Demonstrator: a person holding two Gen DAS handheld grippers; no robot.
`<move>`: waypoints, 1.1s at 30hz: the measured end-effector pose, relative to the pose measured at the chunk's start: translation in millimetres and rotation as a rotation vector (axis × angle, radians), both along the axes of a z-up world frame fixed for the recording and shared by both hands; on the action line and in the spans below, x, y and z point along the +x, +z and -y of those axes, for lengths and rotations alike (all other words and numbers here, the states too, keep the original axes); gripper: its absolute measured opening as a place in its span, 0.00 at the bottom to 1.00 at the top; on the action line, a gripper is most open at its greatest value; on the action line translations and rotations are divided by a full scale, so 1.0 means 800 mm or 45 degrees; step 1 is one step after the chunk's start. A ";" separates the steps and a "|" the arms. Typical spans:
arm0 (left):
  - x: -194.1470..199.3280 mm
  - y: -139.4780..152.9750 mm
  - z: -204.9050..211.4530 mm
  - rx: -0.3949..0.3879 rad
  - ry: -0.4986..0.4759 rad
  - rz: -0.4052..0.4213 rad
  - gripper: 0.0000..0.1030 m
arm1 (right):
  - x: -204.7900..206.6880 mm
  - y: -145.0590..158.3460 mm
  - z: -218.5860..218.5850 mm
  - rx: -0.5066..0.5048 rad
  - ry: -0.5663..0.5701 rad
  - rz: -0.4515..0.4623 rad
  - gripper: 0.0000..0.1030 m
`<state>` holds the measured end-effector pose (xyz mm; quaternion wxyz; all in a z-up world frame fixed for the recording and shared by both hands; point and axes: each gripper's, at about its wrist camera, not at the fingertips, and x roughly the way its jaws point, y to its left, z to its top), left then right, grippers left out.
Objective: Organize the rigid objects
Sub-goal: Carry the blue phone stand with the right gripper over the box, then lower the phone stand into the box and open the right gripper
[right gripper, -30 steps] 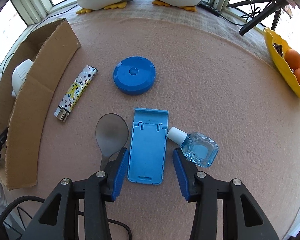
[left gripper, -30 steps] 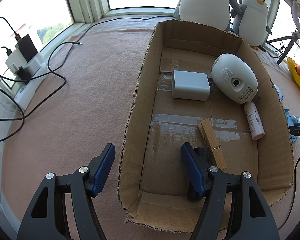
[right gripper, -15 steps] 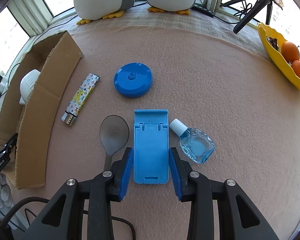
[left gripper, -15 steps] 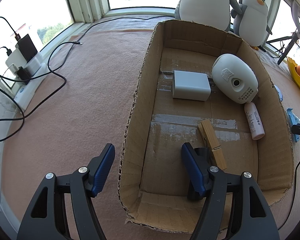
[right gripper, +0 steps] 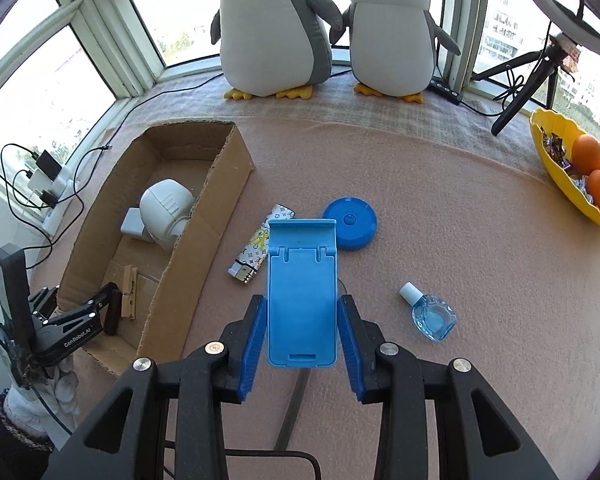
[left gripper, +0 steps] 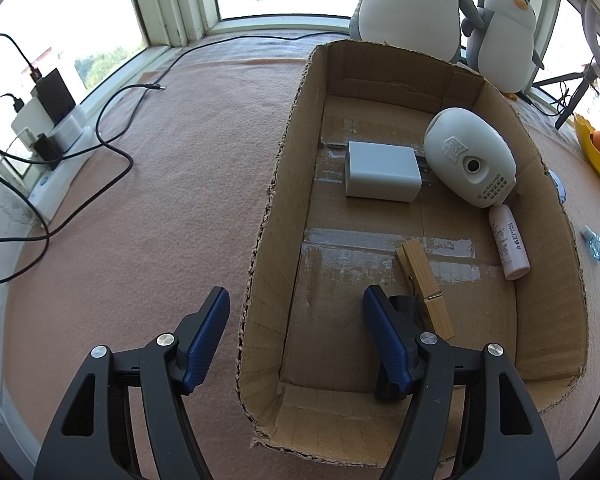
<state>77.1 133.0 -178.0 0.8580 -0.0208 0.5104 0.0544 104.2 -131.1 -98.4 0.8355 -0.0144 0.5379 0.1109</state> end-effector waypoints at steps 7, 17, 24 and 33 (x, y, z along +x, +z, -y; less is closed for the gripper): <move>0.000 0.000 0.000 0.000 0.000 0.000 0.69 | -0.008 0.006 -0.058 0.050 0.125 0.006 0.32; 0.000 0.000 0.000 0.000 0.000 0.001 0.69 | -0.020 -0.008 -0.126 0.101 0.246 -0.032 0.32; 0.000 0.000 0.000 -0.001 0.000 0.001 0.69 | -0.023 -0.023 -0.150 0.094 0.277 -0.060 0.32; 0.000 0.000 0.000 -0.003 0.000 0.003 0.69 | -0.021 -0.031 -0.156 0.082 0.287 -0.078 0.32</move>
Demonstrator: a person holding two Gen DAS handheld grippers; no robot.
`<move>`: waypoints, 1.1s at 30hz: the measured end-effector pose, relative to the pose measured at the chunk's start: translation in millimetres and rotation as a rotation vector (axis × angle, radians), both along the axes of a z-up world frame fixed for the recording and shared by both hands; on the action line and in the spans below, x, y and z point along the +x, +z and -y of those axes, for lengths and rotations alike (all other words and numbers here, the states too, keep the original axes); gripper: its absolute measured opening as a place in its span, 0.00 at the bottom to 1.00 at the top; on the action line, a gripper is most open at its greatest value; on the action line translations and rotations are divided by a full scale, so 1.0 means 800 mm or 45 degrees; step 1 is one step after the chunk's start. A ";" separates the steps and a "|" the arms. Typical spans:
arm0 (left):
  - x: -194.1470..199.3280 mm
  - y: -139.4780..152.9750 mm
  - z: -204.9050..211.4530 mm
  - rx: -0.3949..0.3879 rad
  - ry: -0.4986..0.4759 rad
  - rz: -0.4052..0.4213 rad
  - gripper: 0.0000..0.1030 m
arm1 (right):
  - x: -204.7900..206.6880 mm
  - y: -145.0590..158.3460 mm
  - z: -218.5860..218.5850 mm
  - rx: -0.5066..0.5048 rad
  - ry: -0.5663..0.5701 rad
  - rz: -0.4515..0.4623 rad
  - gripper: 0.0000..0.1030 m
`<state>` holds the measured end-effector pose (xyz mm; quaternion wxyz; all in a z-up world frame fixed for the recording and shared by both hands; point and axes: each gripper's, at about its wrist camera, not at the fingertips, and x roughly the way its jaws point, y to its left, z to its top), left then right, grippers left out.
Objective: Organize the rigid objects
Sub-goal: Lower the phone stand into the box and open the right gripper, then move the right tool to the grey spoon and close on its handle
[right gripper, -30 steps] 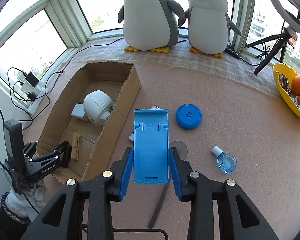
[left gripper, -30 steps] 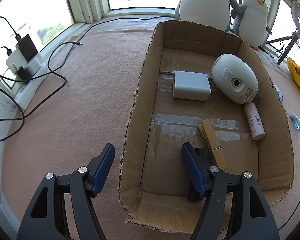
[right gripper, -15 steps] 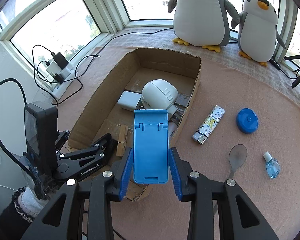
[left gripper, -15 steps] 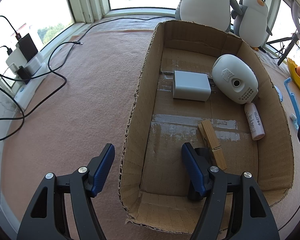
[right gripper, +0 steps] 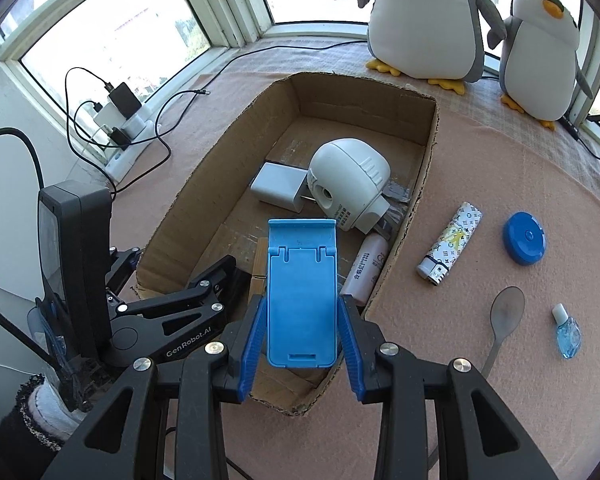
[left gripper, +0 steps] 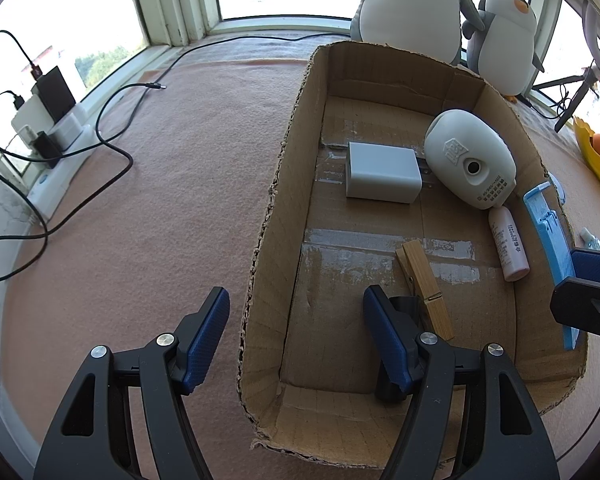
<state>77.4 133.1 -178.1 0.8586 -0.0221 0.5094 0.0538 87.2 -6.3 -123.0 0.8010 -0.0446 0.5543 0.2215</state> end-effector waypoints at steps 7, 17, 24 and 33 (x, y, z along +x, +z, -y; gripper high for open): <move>0.000 0.000 0.000 0.000 0.000 0.000 0.69 | 0.000 0.000 -0.002 0.010 0.010 0.005 0.39; -0.001 0.000 0.000 -0.001 0.000 0.001 0.69 | -0.001 0.005 0.002 0.035 0.009 0.019 0.52; 0.000 0.000 0.000 0.001 -0.001 0.001 0.69 | -0.002 0.017 0.025 0.056 -0.039 0.046 0.52; 0.000 0.000 0.000 0.001 0.000 0.002 0.69 | 0.002 0.035 0.082 0.100 -0.165 0.062 0.52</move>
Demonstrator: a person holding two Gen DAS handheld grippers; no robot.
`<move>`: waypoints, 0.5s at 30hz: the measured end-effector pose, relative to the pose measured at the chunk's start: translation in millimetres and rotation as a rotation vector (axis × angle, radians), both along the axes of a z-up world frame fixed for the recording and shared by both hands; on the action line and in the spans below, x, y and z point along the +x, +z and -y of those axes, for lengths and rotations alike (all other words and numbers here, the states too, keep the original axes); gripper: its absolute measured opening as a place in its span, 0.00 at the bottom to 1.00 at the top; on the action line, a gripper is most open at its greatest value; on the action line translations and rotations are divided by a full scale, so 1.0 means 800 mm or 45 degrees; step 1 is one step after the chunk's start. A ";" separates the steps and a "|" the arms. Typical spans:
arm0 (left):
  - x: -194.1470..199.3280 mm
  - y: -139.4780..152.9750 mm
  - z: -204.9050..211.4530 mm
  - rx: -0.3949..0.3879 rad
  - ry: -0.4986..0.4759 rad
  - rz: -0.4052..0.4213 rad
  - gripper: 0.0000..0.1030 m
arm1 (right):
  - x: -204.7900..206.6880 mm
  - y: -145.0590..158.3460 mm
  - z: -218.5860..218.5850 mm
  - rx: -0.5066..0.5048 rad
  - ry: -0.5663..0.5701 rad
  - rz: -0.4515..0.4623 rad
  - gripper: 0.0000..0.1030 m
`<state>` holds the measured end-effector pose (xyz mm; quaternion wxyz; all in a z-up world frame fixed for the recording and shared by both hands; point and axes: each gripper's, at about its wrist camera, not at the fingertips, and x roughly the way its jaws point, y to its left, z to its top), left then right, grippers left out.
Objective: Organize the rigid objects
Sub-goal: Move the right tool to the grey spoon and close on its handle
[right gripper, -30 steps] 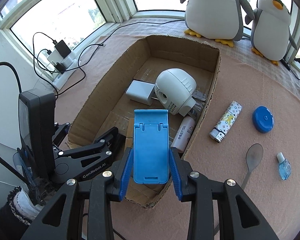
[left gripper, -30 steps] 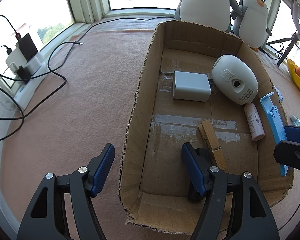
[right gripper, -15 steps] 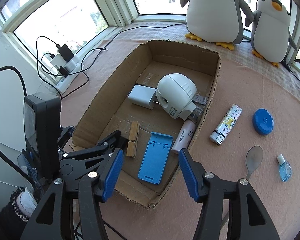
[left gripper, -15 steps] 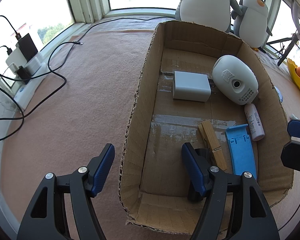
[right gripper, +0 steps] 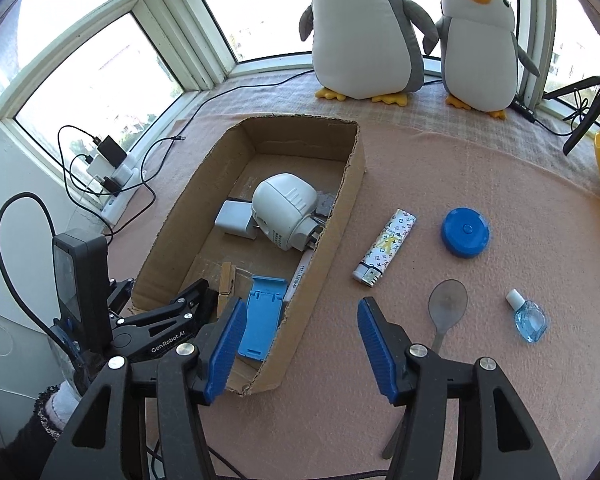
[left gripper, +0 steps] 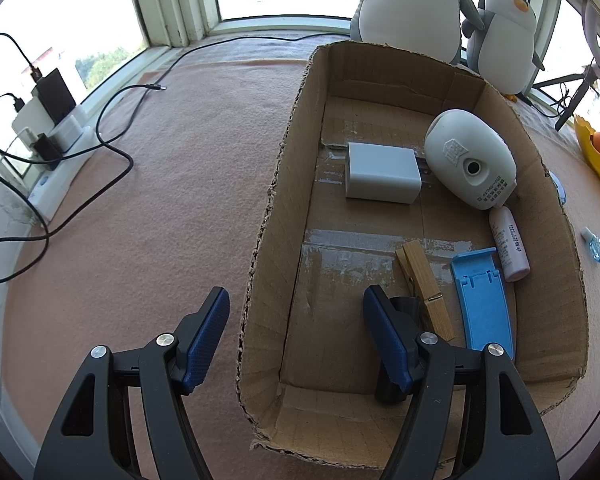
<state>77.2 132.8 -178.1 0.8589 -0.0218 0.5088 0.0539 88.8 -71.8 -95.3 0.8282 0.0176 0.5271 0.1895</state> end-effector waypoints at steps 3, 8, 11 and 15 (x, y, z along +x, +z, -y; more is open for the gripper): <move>0.000 0.000 0.000 0.000 0.000 0.000 0.69 | 0.003 -0.001 0.024 0.007 -0.057 -0.016 0.52; 0.000 0.000 0.000 0.000 0.000 0.000 0.69 | 0.013 -0.014 0.064 0.007 -0.172 -0.085 0.52; 0.000 0.000 0.000 0.000 0.000 0.000 0.69 | 0.019 -0.025 0.082 0.017 -0.215 -0.135 0.52; 0.000 0.000 0.000 0.000 0.000 0.000 0.69 | 0.024 -0.042 0.093 -0.010 -0.242 -0.174 0.52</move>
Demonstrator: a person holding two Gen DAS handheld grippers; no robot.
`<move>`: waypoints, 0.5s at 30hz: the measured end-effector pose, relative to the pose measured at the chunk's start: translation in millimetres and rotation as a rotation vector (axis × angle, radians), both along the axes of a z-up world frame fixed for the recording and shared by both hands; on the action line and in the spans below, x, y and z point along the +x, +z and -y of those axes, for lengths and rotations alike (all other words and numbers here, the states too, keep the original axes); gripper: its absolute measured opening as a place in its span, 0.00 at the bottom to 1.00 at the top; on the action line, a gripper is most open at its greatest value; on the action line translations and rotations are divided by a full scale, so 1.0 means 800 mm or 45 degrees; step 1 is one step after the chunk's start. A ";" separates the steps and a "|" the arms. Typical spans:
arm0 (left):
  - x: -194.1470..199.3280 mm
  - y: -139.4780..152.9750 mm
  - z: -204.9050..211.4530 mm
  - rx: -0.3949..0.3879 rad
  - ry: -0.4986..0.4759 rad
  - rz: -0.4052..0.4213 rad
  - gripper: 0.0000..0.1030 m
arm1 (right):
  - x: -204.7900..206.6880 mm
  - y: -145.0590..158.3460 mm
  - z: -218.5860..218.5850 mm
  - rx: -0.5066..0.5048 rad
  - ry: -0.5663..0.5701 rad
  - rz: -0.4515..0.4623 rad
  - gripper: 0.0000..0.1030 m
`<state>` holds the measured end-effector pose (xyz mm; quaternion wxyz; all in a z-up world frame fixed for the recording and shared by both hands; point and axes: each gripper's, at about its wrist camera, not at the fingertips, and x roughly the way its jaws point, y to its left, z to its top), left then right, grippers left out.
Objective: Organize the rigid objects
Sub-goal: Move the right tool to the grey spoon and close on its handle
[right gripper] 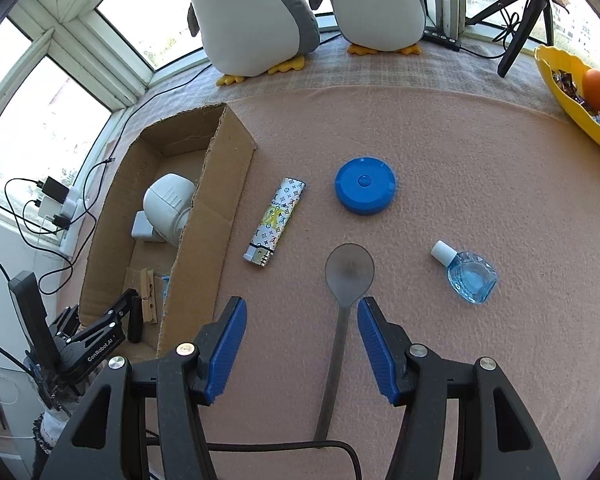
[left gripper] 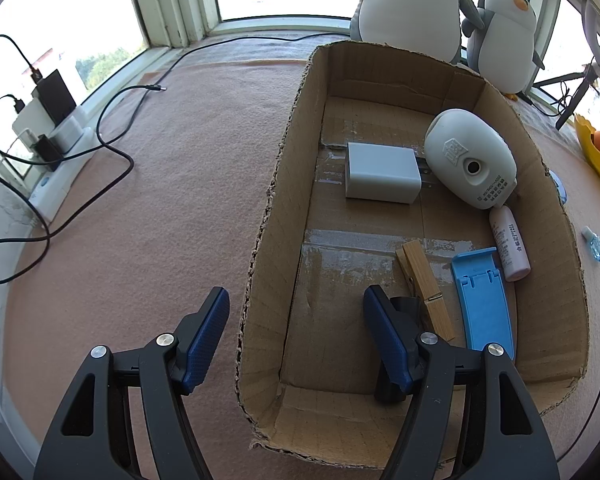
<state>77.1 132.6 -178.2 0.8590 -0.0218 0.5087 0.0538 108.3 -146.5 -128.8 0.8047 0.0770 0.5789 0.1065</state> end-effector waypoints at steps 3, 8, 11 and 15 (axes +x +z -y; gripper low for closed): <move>0.000 0.000 0.000 0.000 0.001 0.000 0.69 | 0.004 -0.013 0.005 -0.013 -0.005 -0.034 0.52; 0.000 0.000 0.000 0.000 0.001 0.000 0.69 | 0.007 -0.030 0.008 -0.043 -0.001 -0.073 0.46; 0.000 0.000 0.000 0.000 0.000 0.000 0.69 | 0.009 -0.037 0.008 -0.058 0.003 -0.088 0.42; 0.000 0.000 0.001 0.001 0.000 0.000 0.69 | 0.010 -0.044 0.006 -0.084 0.017 -0.102 0.37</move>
